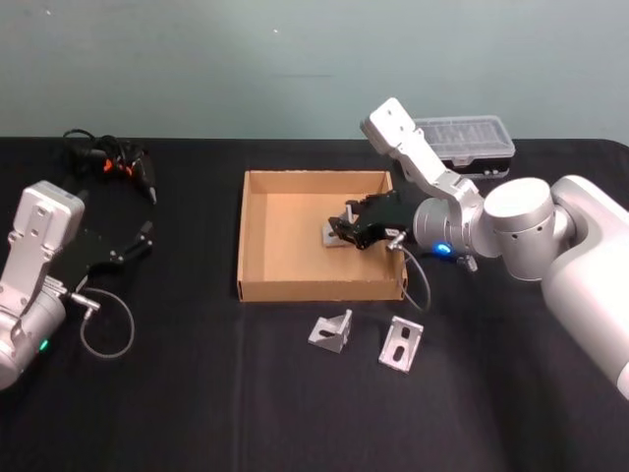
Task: Use one hand to pick up the angle iron from the table and place it into the box.
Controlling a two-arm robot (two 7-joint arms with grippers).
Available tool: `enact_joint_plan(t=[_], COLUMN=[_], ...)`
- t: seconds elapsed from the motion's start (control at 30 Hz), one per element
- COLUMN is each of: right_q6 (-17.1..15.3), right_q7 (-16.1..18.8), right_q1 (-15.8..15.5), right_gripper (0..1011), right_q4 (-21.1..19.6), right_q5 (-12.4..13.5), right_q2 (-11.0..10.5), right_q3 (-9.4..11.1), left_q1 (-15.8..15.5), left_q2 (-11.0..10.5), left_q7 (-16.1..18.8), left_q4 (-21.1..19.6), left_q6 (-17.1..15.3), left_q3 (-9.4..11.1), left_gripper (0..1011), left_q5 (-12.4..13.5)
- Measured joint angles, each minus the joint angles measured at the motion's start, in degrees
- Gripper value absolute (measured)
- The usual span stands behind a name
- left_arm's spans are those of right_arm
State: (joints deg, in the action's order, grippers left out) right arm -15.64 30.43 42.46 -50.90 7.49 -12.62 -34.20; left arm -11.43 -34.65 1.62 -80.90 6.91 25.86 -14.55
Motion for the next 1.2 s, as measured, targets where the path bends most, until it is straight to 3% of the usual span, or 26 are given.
enact_joint_plan(t=[0.3,0.57,0.93,1.2], right_q6=[-0.1,-0.1,-0.2,-0.2], right_q7=[0.0,0.0,0.0,0.0], right_q1=[0.0,0.0,0.0,0.0], right_gripper=[410,684,980,1000], right_q4=[-0.1,-0.1,-0.2,-0.2], right_q5=[0.1,0.1,0.2,0.3], right_q2=[0.0,-0.1,-0.1,-0.1], right_q3=[0.0,0.0,0.0,0.0], left_q1=[0.0,0.0,0.0,0.0], left_q2=[0.0,0.0,0.0,0.0], left_q7=[0.0,0.0,0.0,0.0], left_q4=[0.0,0.0,0.0,0.0], left_q6=[0.0,0.0,0.0,0.0], left_q3=[0.0,0.0,0.0,0.0], left_gripper=[1011,1011,1011,1011], left_q5=[0.0,0.0,0.0,0.0])
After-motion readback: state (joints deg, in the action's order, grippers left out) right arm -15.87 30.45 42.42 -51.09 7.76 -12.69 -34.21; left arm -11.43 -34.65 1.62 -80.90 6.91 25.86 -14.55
